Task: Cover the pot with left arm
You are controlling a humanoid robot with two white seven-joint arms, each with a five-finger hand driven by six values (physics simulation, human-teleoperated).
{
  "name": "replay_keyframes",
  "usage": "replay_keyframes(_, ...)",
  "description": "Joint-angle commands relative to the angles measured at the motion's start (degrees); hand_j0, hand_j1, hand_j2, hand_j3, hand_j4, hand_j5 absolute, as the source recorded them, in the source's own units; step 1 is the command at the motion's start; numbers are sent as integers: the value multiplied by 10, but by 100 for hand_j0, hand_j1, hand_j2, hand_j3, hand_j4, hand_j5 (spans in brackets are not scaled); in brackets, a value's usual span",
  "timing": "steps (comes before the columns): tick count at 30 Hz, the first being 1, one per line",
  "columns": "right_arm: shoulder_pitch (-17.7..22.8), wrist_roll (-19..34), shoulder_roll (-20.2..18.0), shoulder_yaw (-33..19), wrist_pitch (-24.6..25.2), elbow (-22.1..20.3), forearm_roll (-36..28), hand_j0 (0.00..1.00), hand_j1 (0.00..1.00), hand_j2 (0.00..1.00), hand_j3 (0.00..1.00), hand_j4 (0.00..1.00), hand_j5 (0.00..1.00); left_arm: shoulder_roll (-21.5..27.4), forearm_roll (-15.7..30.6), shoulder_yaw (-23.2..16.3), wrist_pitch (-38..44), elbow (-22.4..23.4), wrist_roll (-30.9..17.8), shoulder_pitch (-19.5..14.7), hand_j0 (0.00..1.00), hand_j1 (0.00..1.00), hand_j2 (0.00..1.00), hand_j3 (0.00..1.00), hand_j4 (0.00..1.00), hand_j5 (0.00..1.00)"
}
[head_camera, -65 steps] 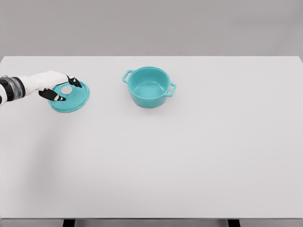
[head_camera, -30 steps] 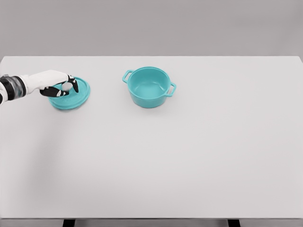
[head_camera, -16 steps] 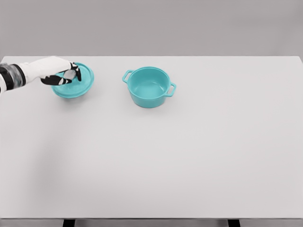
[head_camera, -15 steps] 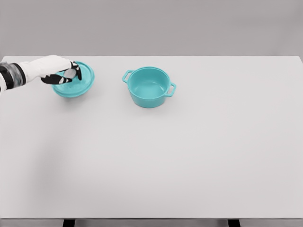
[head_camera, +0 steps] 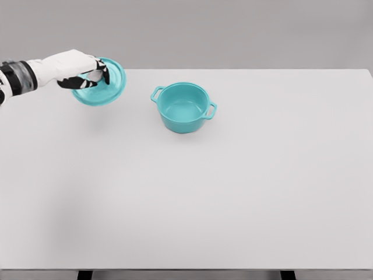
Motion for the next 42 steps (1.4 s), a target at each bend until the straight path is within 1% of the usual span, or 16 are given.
replay_keyframes(1,0,0,0,0,0,0,0,100,100,100,100,100,100,-7,3,-10,1,-4,0,0,48,48,48,48,48,48)
replay_keyframes(3,0,0,0,0,0,0,0,100,100,100,100,100,100,-21,3,-12,1,-4,0,-6,48,48,48,48,48,48)
replay_keyframes(6,0,0,0,0,0,0,0,100,100,100,100,100,100,-26,3,-30,1,-2,0,-19,48,48,48,48,48,48)
replay_keyframes(9,0,0,0,0,0,-1,0,100,100,100,100,100,100,-48,1,-32,1,-1,0,-21,48,48,48,48,48,48)
replay_keyframes(16,0,0,0,0,0,0,0,100,100,100,100,100,100,-99,1,-56,1,0,0,-29,48,48,48,48,48,48)
replay_keyframes(20,0,0,0,0,0,0,0,100,100,100,100,100,100,-119,0,-73,1,1,0,-38,48,48,48,48,48,48)
replay_keyframes(25,0,0,0,0,0,0,0,100,100,100,100,100,100,-143,-2,-77,1,3,0,-40,48,48,48,48,48,48)
replay_keyframes(29,0,0,0,0,0,0,0,100,100,100,100,100,100,-164,-4,-84,1,24,0,-42,49,49,49,49,49,49)
replay_keyframes(31,0,0,0,0,0,0,0,100,100,100,100,100,100,-177,-5,-92,1,44,0,-48,49,49,49,49,49,49)
replay_keyframes(33,0,0,0,0,0,0,0,100,100,100,100,100,100,-182,-6,-95,1,52,0,-50,49,49,49,49,49,49)
replay_keyframes(42,0,0,0,0,0,0,0,100,100,100,100,100,100,-183,-6,-97,1,53,0,-50,50,50,50,50,50,50)
